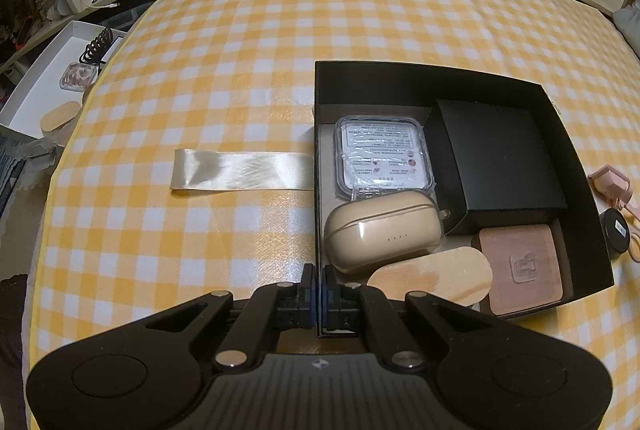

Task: Organize rigid objects
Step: 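Grasp the pink eyelash curler by its head with the right tool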

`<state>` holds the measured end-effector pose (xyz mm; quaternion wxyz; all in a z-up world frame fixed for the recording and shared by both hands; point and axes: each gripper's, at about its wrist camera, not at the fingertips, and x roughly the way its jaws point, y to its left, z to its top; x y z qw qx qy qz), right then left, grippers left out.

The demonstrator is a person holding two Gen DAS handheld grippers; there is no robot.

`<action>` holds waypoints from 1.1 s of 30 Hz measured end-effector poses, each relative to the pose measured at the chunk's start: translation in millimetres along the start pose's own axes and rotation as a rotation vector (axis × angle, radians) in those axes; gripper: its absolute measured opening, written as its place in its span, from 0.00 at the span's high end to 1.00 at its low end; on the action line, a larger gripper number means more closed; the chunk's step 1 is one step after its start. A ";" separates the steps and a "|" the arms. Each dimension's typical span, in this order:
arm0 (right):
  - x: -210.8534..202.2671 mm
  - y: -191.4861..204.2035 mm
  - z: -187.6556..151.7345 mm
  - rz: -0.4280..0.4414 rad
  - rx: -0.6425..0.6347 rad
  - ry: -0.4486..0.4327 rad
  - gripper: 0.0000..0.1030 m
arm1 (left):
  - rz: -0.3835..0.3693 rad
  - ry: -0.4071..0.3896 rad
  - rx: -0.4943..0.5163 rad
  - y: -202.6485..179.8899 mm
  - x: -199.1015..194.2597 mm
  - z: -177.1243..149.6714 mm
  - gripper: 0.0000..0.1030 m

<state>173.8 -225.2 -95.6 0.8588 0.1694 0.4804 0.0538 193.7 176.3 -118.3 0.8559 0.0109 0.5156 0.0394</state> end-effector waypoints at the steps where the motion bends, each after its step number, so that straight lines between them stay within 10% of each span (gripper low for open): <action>1: 2.7 1.1 -0.1 0.004 -0.002 0.005 0.25 | 0.000 0.000 -0.001 -0.2 -0.2 -0.1 0.98; 33: 46.1 28.3 5.2 -0.167 -0.329 -0.058 0.75 | 0.003 0.000 0.002 -1.5 0.4 -0.4 0.97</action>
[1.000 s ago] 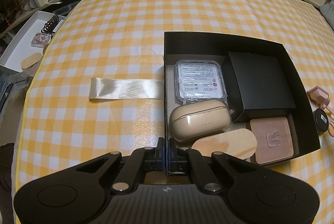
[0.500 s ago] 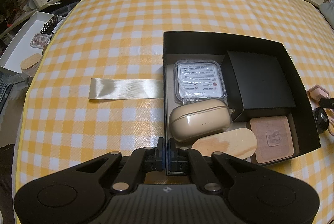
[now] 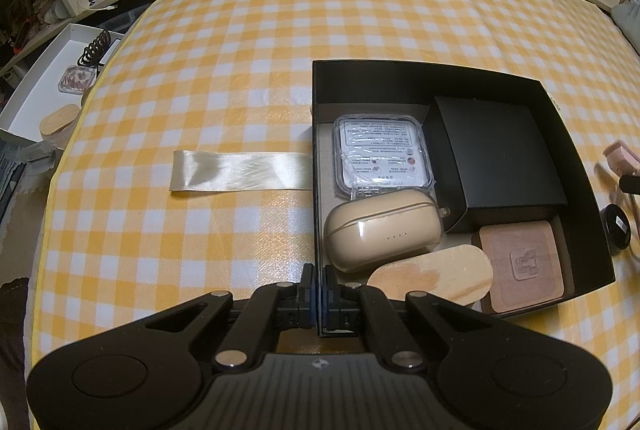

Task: Organize rigid objects
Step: 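Grasp the pink eyelash curler by its head with the right tool, then carry the pink eyelash curler over the tray and lower it with the right tool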

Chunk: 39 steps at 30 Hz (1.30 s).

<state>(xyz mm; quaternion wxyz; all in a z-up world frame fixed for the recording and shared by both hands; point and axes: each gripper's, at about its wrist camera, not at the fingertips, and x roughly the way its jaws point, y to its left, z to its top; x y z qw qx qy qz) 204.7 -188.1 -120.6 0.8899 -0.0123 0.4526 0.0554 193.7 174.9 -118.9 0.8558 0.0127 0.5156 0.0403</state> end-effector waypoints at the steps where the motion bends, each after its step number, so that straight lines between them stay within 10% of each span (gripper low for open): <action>1: -0.9 -0.5 0.6 -0.001 0.000 -0.002 0.75 | -0.001 0.000 -0.001 0.1 0.1 0.2 0.97; 6: -16.0 0.4 4.6 0.003 -0.001 -0.031 0.75 | -0.002 0.000 -0.002 0.1 -0.3 -0.3 0.97; 18: -104.3 42.3 27.0 0.321 0.027 -0.222 0.75 | 0.000 0.002 0.004 -0.5 -0.2 0.1 0.97; 28: -71.6 131.3 30.5 0.484 0.097 -0.061 0.75 | -0.015 0.000 -0.006 0.7 -0.1 -1.1 0.97; 39: -23.1 180.0 24.8 0.427 0.307 0.064 0.74 | -0.040 0.002 -0.026 9.6 4.1 0.1 0.96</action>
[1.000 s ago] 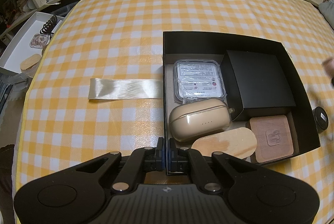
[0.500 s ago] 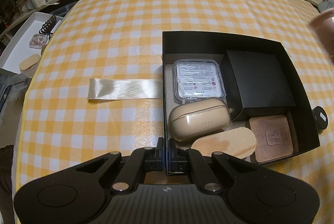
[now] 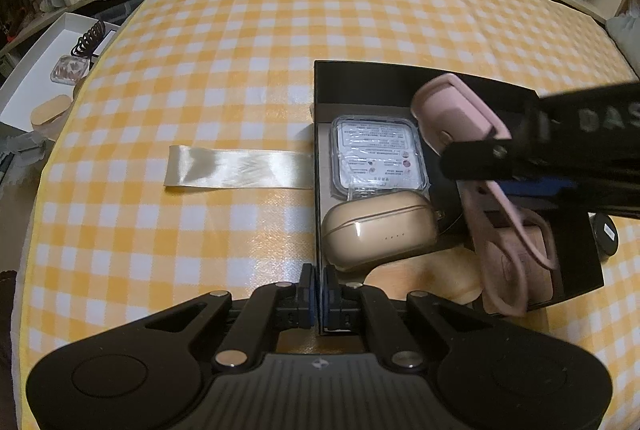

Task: Organize rigid objects
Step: 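Carry the pink eyelash curler over the tray and lower it with the right tool, then open the right tool and lift it away from the curler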

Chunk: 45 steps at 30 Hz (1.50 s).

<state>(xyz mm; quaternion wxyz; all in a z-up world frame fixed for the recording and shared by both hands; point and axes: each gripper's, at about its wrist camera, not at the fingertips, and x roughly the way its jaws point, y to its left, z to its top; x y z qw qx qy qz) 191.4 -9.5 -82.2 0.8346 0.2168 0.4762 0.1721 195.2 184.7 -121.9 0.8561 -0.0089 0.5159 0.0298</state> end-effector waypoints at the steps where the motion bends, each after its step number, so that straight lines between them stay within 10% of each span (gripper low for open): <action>1: 1.8 0.4 -0.5 -0.006 0.005 -0.007 0.73 | 0.000 0.000 0.000 -0.6 0.3 0.6 0.96; 4: 2.2 0.8 -1.5 -0.052 -0.016 -0.002 0.43 | -0.001 0.001 -0.003 -0.5 0.2 1.4 0.96; 16: -9.4 -9.0 -0.2 -0.054 -0.047 0.026 0.49 | 0.001 0.001 -0.004 -1.7 1.0 2.4 0.96; 29: -4.3 -22.5 -10.4 -0.114 -0.075 0.090 0.85 | 0.001 0.002 -0.004 -2.0 1.0 2.6 0.96; 37: -11.6 -19.5 -10.9 -0.094 -0.111 0.090 0.82 | 0.002 0.001 -0.004 -2.3 0.9 2.5 0.96; 45: -38.8 -16.5 -4.4 -0.030 -0.141 0.045 0.53 | 0.001 0.002 -0.004 -2.3 1.0 2.5 0.96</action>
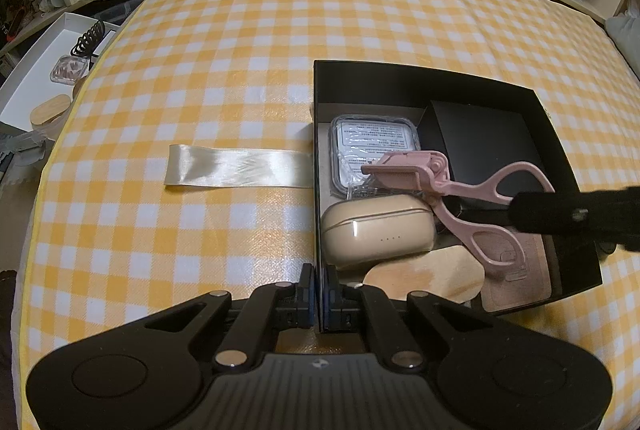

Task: Organize rigid objects
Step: 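Open the right tool and lift it away from the curler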

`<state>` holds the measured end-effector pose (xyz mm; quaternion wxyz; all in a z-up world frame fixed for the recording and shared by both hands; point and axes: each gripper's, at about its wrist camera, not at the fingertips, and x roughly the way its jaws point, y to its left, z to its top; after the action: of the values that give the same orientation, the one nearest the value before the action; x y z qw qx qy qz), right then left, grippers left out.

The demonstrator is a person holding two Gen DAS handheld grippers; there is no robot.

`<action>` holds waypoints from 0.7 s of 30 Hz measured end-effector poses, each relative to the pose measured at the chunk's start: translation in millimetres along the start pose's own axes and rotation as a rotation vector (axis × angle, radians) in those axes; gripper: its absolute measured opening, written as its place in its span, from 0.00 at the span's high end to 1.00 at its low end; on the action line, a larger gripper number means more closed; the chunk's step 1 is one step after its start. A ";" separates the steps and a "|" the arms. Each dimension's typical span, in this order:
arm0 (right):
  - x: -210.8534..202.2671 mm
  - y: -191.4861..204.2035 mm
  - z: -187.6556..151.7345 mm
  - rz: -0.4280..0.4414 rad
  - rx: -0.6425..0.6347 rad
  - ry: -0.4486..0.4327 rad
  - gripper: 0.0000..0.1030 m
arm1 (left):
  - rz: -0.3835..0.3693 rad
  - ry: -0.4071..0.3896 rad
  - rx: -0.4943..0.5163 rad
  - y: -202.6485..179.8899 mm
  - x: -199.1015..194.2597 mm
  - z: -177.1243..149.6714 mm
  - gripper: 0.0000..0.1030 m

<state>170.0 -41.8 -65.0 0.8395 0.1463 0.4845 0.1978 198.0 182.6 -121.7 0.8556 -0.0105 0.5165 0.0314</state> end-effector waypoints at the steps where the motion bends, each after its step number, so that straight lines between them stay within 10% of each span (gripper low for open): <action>1: -4.1 0.7 -0.1 -0.001 -0.015 -0.009 0.50 | 0.000 0.000 -0.001 0.2 0.0 0.1 0.96; 12: -46.3 1.4 2.7 -0.017 -0.142 -0.099 0.03 | 0.002 0.000 0.002 -0.3 -0.4 0.1 0.96; 21: -85.0 2.9 2.9 -0.040 -0.263 -0.219 0.00 | 0.003 0.001 0.002 -0.1 -0.2 0.0 0.96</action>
<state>133.5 -79.7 2.0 0.9029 0.0464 0.3629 0.2256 197.9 182.5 -121.5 0.8555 -0.0090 0.5168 0.0323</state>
